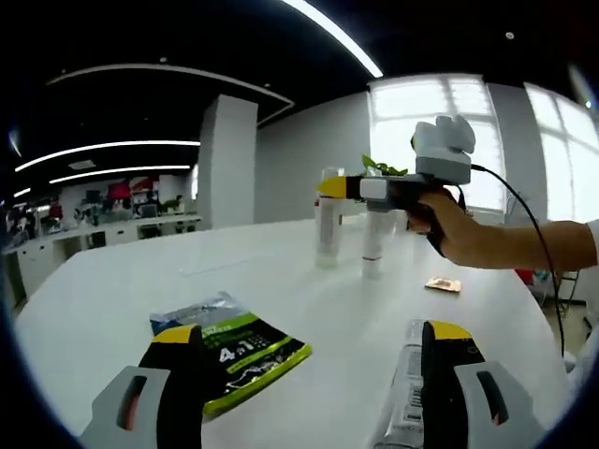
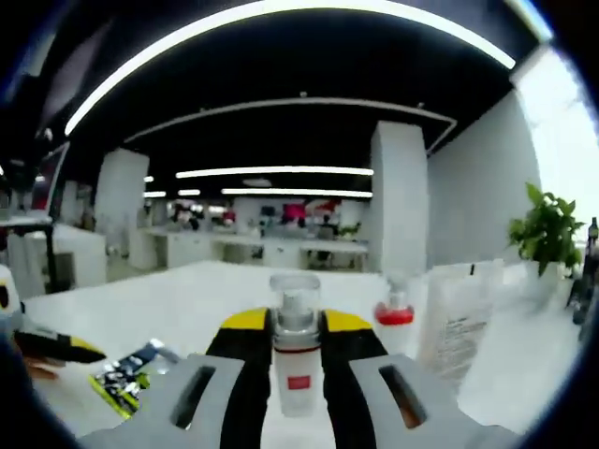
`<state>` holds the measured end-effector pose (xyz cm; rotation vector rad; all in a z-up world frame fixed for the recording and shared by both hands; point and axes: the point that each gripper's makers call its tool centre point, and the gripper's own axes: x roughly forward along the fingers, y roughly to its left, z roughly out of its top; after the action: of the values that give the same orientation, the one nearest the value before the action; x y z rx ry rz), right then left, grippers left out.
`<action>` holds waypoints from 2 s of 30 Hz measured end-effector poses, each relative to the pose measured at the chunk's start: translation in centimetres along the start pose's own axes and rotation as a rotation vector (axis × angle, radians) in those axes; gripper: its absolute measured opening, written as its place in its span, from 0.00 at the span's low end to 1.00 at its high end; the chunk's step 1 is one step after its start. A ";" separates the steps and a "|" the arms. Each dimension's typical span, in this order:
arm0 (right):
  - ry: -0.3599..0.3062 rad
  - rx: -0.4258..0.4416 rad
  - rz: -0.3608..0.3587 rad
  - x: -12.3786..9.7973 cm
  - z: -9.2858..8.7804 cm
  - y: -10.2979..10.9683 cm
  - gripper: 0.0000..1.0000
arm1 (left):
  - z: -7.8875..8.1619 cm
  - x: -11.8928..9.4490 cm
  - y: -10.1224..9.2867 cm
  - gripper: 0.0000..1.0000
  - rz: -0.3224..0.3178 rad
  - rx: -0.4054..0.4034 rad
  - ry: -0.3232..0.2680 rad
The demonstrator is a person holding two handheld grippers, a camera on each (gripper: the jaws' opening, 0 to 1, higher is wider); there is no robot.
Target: Arrange the skincare products in the storage area until every visible bottle or jar stands upright without overlapping.
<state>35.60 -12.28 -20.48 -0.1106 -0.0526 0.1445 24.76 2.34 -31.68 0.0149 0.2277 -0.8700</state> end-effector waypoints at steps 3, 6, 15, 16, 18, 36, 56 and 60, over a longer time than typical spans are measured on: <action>0.001 0.002 -0.060 0.8 -1.0 -1.3 0.18 | 0.2 0.1 0.4 1.00 -0.004 -0.002 -0.001; 0.003 0.024 -0.092 0.7 -1.6 -2.0 0.18 | 0.2 0.1 0.4 1.00 -0.008 -0.001 0.002; 0.028 0.133 -0.147 1.8 -3.7 -2.9 0.18 | 0.2 0.2 0.5 1.00 -0.012 -0.004 0.006; 0.032 0.137 -0.149 2.0 -4.1 -2.7 0.18 | 0.1 0.1 0.1 1.00 -0.009 -0.003 0.007; 0.039 0.130 -0.152 2.1 -4.3 -2.5 0.18 | 0.0 0.0 -0.2 1.00 -0.009 -0.004 0.006; 0.071 0.106 -0.162 4.7 -5.5 -1.9 0.18 | -0.2 -0.1 -0.9 1.00 -0.015 -0.018 -0.005; 0.097 0.106 -0.164 6.0 -6.4 -2.7 0.26 | -0.1 -0.1 -1.0 1.00 -0.017 -0.032 -0.013; 0.114 0.114 -0.154 6.0 -6.8 -2.4 0.37 | -0.2 -0.1 -0.9 1.00 -0.013 -0.029 -0.008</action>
<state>42.32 -14.45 -26.67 -0.0007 0.0609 -0.0128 24.00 1.86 -31.81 -0.0167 0.2333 -0.8794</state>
